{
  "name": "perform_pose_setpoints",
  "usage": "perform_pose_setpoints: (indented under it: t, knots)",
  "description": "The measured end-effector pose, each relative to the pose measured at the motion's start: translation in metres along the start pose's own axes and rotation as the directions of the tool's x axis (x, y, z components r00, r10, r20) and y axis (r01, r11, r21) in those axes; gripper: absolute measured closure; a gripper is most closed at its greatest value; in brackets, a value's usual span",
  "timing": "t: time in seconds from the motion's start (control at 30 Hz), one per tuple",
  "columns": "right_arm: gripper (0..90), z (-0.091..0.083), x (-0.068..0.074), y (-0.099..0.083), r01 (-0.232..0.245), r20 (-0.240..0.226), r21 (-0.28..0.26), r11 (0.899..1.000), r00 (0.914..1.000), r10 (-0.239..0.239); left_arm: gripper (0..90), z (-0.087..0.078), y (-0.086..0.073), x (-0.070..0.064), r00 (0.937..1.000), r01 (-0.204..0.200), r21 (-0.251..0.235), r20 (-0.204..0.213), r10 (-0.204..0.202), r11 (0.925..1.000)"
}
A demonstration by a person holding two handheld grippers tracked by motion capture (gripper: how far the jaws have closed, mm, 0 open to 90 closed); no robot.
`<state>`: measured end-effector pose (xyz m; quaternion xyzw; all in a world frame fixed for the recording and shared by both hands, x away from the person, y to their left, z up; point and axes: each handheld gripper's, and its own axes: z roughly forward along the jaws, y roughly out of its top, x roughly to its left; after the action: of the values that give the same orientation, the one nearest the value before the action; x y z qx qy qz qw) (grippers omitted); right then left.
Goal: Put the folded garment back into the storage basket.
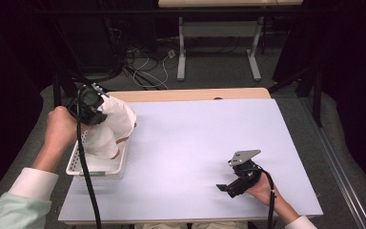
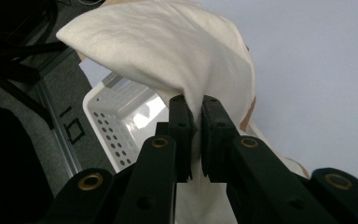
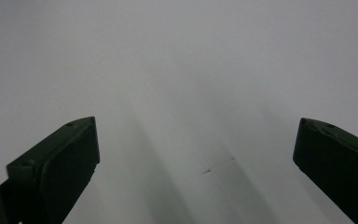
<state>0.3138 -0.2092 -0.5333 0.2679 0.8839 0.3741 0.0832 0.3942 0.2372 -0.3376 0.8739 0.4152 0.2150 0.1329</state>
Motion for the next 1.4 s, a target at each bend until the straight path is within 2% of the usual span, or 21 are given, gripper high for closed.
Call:
perform_pose_setpoints:
  t: [0.3,0.33,0.37,0.4,0.57,0.97,1.4]
  knots:
    - [0.0,0.000,0.000,0.000,0.001,0.003,0.001,1.000,1.0000,-0.001,84.4,0.002,-0.012,0.012,0.9999,0.008,0.034,-0.015,-0.007,0.9994]
    - [0.0,0.000,0.000,0.000,0.002,0.003,0.001,1.000,1.0000,-0.002,84.3,0.003,-0.014,0.012,0.9997,0.022,0.033,-0.014,-0.022,0.9992]
    - [0.0,0.000,0.000,0.000,0.002,0.003,0.000,1.000,1.0000,-0.002,84.3,0.003,-0.015,0.014,0.9998,0.010,0.044,-0.016,-0.009,0.9990]
    - [0.0,0.000,0.000,0.000,0.002,0.003,0.001,1.000,1.0000,-0.002,84.3,0.004,-0.016,0.014,0.9996,0.026,0.040,-0.012,-0.026,0.9989]
    - [0.0,0.000,0.000,0.000,0.005,0.004,0.001,1.000,1.0000,-0.005,84.3,0.010,-0.021,0.016,0.9995,0.028,0.061,-0.013,-0.027,0.9977]
    - [0.0,0.000,0.000,0.001,0.010,0.001,0.004,1.000,0.9999,-0.010,84.2,0.041,-0.036,0.020,0.9992,0.035,0.129,0.016,-0.038,0.9910]
    - [0.0,0.000,0.001,0.001,0.013,-0.001,0.004,1.000,0.9999,-0.013,84.1,0.063,-0.037,0.018,0.9976,0.041,0.143,0.049,-0.049,0.9888]
